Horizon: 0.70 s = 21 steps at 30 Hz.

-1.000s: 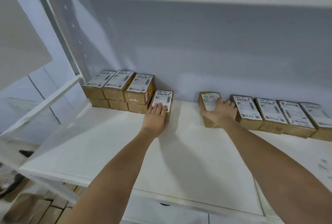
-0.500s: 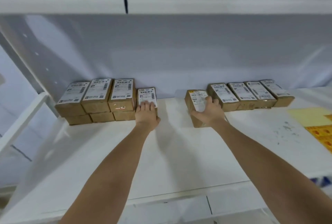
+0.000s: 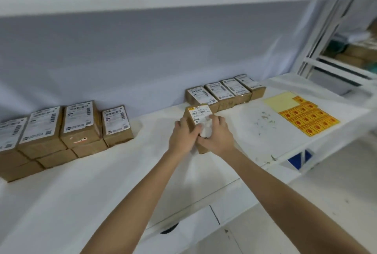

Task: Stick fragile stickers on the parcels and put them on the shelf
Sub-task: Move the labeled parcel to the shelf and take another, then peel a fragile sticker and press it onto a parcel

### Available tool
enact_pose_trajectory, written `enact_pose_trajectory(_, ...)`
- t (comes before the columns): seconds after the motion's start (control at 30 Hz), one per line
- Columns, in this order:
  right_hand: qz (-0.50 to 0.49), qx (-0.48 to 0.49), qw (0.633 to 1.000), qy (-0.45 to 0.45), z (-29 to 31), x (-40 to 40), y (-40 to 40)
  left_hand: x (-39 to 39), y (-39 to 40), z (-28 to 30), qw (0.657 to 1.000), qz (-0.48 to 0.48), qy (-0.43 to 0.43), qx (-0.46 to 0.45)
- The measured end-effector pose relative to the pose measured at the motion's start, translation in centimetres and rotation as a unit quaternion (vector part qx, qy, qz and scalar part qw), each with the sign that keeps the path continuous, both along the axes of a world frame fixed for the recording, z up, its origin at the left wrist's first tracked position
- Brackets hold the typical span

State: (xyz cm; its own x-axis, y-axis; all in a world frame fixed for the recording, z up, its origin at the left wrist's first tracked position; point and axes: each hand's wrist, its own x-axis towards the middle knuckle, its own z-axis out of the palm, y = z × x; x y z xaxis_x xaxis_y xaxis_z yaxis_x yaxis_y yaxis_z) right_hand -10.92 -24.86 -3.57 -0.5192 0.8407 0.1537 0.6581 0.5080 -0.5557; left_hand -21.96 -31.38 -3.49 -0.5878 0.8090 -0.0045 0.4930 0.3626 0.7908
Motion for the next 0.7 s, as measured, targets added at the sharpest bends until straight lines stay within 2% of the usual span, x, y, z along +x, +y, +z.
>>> enact_pose_trajectory(0.13, -0.049, 0.019, 0.999, 0.005, -0.4, 3.7, 0.4, 4.1, 3.3, -2.0, 0.99, -0.041, -0.125, 0.059)
enact_pose_trajectory(0.27, -0.087, 0.008, 0.996, 0.022, -0.9, 8.1, 0.8, 7.6, 5.1, -2.2, 0.978, -0.08, -0.182, 0.06)
enact_pose_trajectory(0.4, -0.108, -0.076, 0.986, 0.1, -1.2, 12.9, 1.6, 10.6, 7.0, -2.5, 0.969, -0.112, -0.217, 0.038)
enact_pose_trajectory(0.5, -0.169, -0.176, 0.948, 0.203, -1.9, 16.9, 2.3, 13.3, 8.1, -3.0, 0.967, -0.126, -0.223, 0.006)
enact_pose_trajectory(0.63, -0.173, -0.287, 0.92, 0.204, -2.7, 21.0, 4.3, 16.5, 9.7, -3.1, 0.962, -0.12, -0.245, -0.003)
enact_pose_trajectory(0.7, -0.157, -0.304, 0.919, 0.196, -2.6, 22.3, 5.4, 18.0, 10.7, -2.9, 0.961, -0.11, -0.255, -0.001)
